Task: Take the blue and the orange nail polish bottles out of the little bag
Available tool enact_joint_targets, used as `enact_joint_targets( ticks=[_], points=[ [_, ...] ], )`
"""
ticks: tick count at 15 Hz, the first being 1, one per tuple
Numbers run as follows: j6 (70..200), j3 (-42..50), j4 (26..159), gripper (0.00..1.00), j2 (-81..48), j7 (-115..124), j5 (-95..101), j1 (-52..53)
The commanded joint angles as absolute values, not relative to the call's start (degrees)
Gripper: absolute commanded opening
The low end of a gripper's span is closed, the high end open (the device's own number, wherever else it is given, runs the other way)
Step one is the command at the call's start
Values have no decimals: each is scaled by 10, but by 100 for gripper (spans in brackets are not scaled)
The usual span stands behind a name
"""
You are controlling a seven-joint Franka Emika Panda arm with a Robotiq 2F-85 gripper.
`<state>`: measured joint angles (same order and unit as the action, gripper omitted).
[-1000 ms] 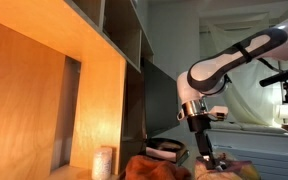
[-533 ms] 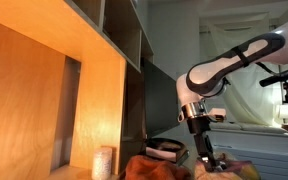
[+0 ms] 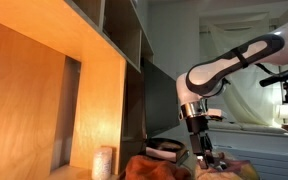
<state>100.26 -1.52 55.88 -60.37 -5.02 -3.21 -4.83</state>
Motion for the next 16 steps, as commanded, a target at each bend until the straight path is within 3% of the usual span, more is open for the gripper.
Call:
enact_joint_targets(
  ticks=[1,8,16],
  points=[
    [1000,-3,540,100,-612,-36,-17,-33],
    [967,-24,545,100,-609,-96,-23,-41],
    [1039,-22,682,100,-522,-118,-21,-50]
  ],
)
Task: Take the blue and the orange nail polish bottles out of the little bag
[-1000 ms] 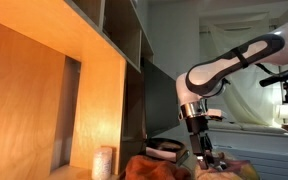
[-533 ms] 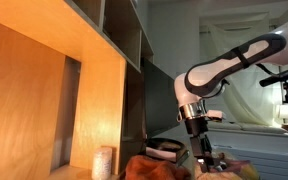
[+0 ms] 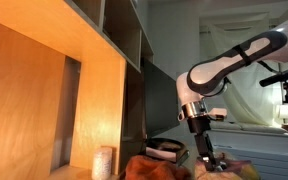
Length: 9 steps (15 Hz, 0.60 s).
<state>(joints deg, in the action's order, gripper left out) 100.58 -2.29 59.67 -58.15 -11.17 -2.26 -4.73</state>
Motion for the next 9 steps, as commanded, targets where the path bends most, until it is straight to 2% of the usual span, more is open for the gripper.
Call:
enact_joint_targets(
  ticks=[1,9],
  points=[
    [1049,-20,701,100,-509,-114,-20,-49],
    [1108,-18,845,100,-425,-117,-18,-46]
  ],
)
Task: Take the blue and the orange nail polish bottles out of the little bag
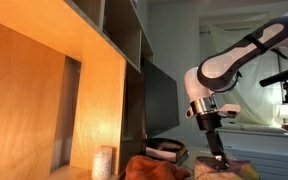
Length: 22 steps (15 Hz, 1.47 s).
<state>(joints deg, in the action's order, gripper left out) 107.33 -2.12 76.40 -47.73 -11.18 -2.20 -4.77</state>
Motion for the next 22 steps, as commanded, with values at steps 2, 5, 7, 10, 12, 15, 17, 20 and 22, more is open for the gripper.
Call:
enact_joint_targets(
  ticks=[2,5,7,10,12,15,17,20,22],
  points=[
    [1124,-18,859,100,-422,-114,-19,-45],
    [1148,-19,869,100,-422,-112,-22,-46],
    [1157,-19,867,100,-424,-107,-24,-46],
    [1163,-23,870,100,-422,-113,-31,-50],
    [1168,-33,878,100,-413,-134,-44,-60],
    [1198,-43,904,100,-384,-165,-65,-70],
    [1215,-48,916,100,-372,-177,-76,-73],
    [1222,-51,926,100,-358,-189,-86,-76],
    [1222,-50,929,73,-355,-188,-90,-74]
  ],
)
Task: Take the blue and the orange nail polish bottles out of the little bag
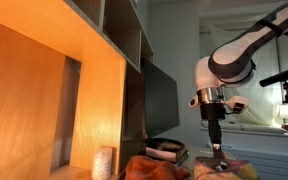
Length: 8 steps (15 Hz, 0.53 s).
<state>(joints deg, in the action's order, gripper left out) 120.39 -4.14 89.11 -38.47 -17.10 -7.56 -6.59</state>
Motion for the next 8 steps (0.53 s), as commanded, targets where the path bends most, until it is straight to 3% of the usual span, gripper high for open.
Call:
enact_joint_targets(
  ticks=[1,3,4,8],
  points=[
    [1222,-50,930,73,-354,-188,-93,-74],
    [1220,-49,930,58,-354,-191,-95,-74],
    [1219,-50,929,88,-354,-192,-98,-75],
    [1217,-50,927,100,-355,-191,-99,-75]
  ],
)
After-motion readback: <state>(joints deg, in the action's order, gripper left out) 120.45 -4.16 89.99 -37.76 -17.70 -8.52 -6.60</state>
